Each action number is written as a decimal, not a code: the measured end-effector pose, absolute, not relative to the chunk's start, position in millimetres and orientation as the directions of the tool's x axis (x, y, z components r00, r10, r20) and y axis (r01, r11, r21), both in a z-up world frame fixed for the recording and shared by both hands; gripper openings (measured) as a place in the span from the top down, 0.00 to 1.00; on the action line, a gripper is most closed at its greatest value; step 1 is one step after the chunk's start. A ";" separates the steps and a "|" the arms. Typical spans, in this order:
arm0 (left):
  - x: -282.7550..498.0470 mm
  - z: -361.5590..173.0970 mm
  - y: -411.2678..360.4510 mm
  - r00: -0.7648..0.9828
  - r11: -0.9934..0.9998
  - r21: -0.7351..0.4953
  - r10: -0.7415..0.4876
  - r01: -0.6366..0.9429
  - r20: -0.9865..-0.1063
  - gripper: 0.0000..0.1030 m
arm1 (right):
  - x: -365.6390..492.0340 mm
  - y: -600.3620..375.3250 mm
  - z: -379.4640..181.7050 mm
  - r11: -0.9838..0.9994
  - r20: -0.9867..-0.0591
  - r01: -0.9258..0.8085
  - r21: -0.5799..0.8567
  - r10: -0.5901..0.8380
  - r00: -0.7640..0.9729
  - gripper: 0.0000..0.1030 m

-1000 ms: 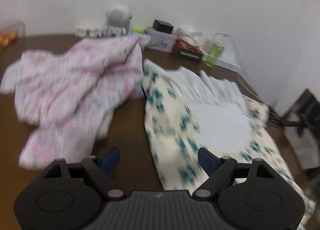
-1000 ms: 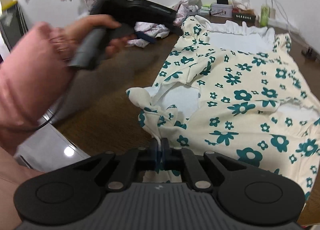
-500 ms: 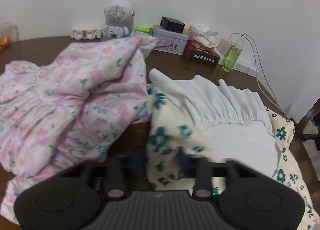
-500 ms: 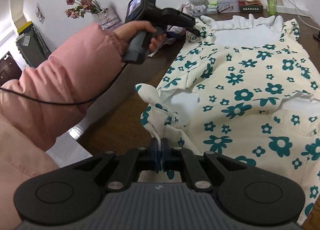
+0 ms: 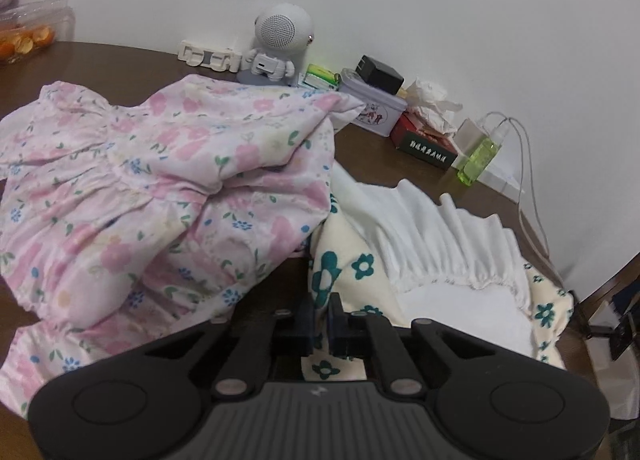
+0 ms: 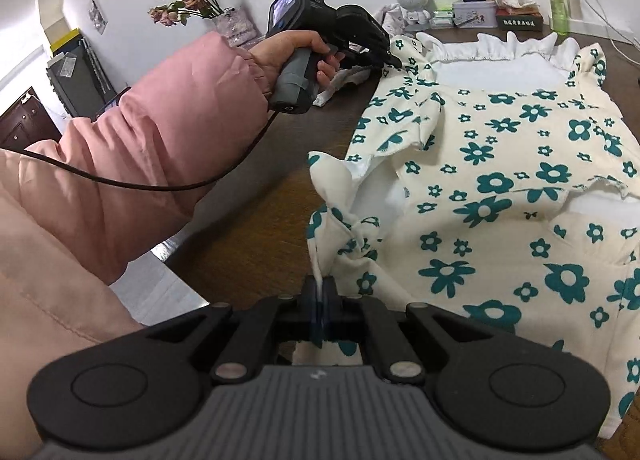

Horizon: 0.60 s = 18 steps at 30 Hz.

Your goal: Fold clothes

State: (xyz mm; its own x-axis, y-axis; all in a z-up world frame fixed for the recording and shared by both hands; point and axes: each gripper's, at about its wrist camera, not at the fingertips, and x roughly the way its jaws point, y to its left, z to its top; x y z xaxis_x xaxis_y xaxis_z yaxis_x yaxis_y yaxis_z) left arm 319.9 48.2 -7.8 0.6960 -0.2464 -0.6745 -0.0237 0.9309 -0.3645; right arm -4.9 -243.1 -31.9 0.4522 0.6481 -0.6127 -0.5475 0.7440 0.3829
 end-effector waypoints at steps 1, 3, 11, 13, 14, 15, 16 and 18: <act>318.1 -1.9 47.3 0.699 0.934 -0.357 -0.242 -0.020 -0.673 0.97 | -4.9 -247.2 -30.8 0.738 -0.597 -0.544 0.399 0.659 0.457 0.98; 314.5 20.9 36.3 0.714 0.951 -0.311 -0.220 0.004 -0.664 0.97 | -3.9 -261.2 -28.5 0.714 -0.541 -0.523 0.465 0.697 0.470 0.98; 338.8 72.7 -95.3 0.736 0.994 0.085 0.006 0.070 -0.677 0.96 | -6.4 -337.7 -58.6 0.558 -0.313 -0.321 0.765 0.758 0.571 0.98; 352.9 56.2 -127.1 0.728 0.982 0.178 0.073 0.068 -0.681 0.96 | -7.6 -353.1 -76.7 0.524 -0.299 -0.249 0.815 0.747 0.594 0.98; 358.4 45.9 -137.6 0.717 0.976 0.207 0.093 0.073 -0.690 0.96 | -8.1 -360.8 -85.7 0.505 -0.292 -0.212 0.837 0.740 0.606 0.98; 363.9 35.6 -148.1 0.707 0.969 0.235 0.112 0.079 -0.699 0.96 | -8.4 -365.9 -91.6 0.495 -0.291 -0.190 0.848 0.734 0.613 0.98; 368.5 24.1 -155.1 0.695 0.967 0.239 0.112 0.088 -0.710 0.96 | -8.4 -367.7 -93.8 0.498 -0.296 -0.185 0.847 0.731 0.615 0.98; 376.0 2.9 -161.7 0.675 0.967 0.236 0.110 0.097 -0.730 0.95 | -8.0 -371.0 -96.5 0.511 -0.308 -0.181 0.840 0.724 0.617 0.98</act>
State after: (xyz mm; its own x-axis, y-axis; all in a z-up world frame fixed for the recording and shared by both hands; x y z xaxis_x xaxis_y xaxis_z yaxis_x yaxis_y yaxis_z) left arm 376.0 -161.7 2.9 0.6746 0.1103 -0.7299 0.0969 0.9670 0.2357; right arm -8.0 -371.0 -96.5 0.6170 0.7241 -0.3082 -0.1806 0.5115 0.8401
